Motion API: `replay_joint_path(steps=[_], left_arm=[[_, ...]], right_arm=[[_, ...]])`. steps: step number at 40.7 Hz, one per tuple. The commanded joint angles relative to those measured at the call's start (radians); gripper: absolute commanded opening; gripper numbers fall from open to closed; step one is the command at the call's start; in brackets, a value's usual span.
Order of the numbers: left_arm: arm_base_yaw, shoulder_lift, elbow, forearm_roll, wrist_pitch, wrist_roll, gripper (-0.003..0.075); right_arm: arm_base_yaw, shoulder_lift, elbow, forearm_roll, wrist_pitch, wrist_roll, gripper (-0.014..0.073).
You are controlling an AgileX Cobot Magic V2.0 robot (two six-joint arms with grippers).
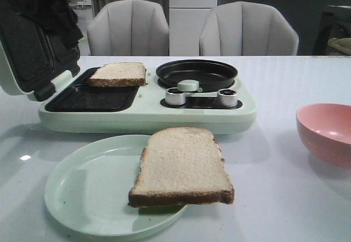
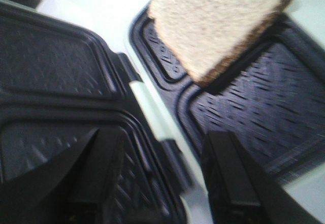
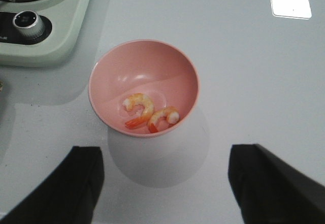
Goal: Make breakfast with bread and shrimp
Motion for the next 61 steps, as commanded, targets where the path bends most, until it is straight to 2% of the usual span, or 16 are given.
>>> replay_joint_path(steps=[1, 13, 22, 35, 42, 48, 53, 57, 61], left_arm=[[-0.037, -0.126, 0.022, -0.100, 0.037, 0.006, 0.0405], [-0.130, -0.446, 0.266, -0.365, 0.029, 0.006, 0.0405], [-0.147, -0.675, 0.398, -0.516, 0.064, 0.008, 0.0405], [-0.147, -0.960, 0.513, -0.550, 0.116, 0.008, 0.0405], [-0.147, -1.022, 0.525, -0.550, 0.118, 0.008, 0.0405], [-0.147, -1.026, 0.525, -0.550, 0.120, 0.008, 0.0405], [-0.147, -1.026, 0.525, -0.550, 0.118, 0.008, 0.0405], [-0.147, -1.026, 0.525, -0.550, 0.118, 0.008, 0.0405], [-0.147, -1.026, 0.525, -0.550, 0.118, 0.008, 0.0405]], right_arm=[[-0.002, 0.003, -0.038, 0.001, -0.066, -0.009, 0.0610], [-0.002, 0.003, -0.038, 0.001, -0.066, -0.009, 0.0610], [-0.002, 0.003, -0.038, 0.001, -0.066, -0.009, 0.0610], [-0.002, 0.003, -0.038, 0.003, -0.071, -0.009, 0.0610], [-0.002, 0.003, -0.038, 0.006, -0.063, -0.009, 0.0610], [-0.002, 0.023, -0.057, 0.133, -0.037, -0.019, 0.0610], [0.022, 0.119, -0.124, 0.315, 0.054, -0.144, 0.0610], [0.071, 0.224, -0.170, 0.441, 0.112, -0.238, 0.0610], [0.149, 0.338, -0.182, 0.520, 0.111, -0.261, 0.0610]])
